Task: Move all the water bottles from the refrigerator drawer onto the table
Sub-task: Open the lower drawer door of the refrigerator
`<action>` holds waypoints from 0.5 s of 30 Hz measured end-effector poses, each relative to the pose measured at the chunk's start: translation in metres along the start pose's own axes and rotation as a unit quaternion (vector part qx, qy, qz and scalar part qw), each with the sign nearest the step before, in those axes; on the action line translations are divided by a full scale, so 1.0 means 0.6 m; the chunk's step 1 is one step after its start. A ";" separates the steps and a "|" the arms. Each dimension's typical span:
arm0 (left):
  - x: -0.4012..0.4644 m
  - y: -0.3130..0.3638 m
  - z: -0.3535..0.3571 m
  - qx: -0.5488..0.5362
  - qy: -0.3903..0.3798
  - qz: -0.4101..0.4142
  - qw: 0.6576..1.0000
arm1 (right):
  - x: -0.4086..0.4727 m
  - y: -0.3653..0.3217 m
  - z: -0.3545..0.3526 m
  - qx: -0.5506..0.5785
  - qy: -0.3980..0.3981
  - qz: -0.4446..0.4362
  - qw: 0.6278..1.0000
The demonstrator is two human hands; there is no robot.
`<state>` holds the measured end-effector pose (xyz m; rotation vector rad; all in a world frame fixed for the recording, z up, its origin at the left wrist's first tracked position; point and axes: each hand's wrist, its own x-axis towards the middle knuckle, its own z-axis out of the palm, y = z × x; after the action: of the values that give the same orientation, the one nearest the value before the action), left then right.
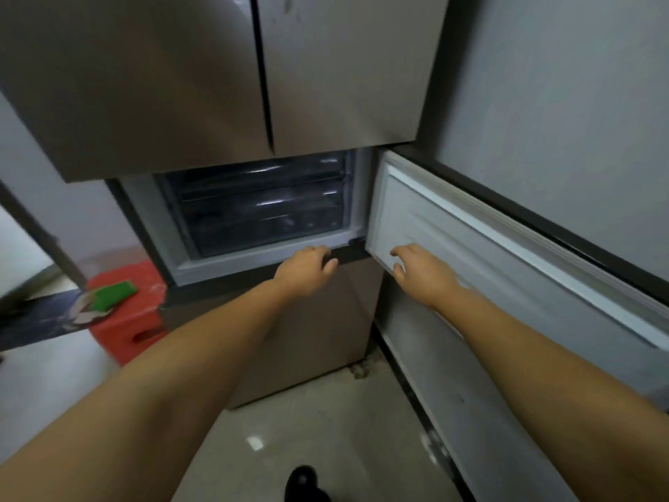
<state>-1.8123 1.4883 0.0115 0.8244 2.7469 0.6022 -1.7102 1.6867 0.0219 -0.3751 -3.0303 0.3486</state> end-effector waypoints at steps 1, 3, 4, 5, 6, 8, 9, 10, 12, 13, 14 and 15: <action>-0.001 -0.027 -0.005 -0.024 0.005 -0.030 0.999 | 0.020 -0.012 0.015 0.002 -0.015 -0.006 1.000; 0.004 -0.068 -0.014 -0.085 0.027 -0.087 0.992 | 0.059 -0.036 0.038 0.014 -0.037 -0.011 0.999; 0.010 -0.087 -0.019 -0.118 0.039 -0.113 0.986 | 0.081 -0.048 0.049 0.022 -0.045 -0.013 0.999; 0.017 -0.101 -0.020 -0.146 0.048 -0.135 0.979 | 0.095 -0.057 0.055 0.033 -0.050 -0.012 0.998; 0.032 -0.122 -0.025 -0.174 0.058 -0.160 0.970 | 0.123 -0.071 0.063 0.042 -0.055 -0.013 0.998; 0.065 -0.159 -0.032 -0.234 0.078 -0.201 0.948 | 0.176 -0.093 0.078 0.077 -0.067 -0.001 0.995; 0.085 -0.175 -0.036 -0.267 0.089 -0.218 0.935 | 0.204 -0.103 0.086 0.115 -0.077 0.013 0.990; 0.106 -0.190 -0.043 -0.299 0.102 -0.235 0.919 | 0.233 -0.113 0.093 0.174 -0.093 0.037 0.980; 0.154 -0.217 -0.059 -0.363 0.121 -0.273 0.882 | 0.293 -0.136 0.104 0.317 -0.142 0.105 0.932; 0.174 -0.227 -0.067 -0.402 0.124 -0.295 0.858 | 0.315 -0.147 0.106 0.378 -0.166 0.136 0.900; 0.191 -0.237 -0.074 -0.446 0.123 -0.315 0.829 | 0.337 -0.160 0.105 0.426 -0.180 0.162 0.872; 0.207 -0.245 -0.081 -0.493 0.122 -0.331 0.795 | 0.357 -0.170 0.105 0.466 -0.183 0.185 0.846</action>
<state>-1.9995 1.4313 -0.0201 -0.4619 2.1129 1.7606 -1.9474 1.6303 -0.0072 -0.8458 -2.5959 1.9813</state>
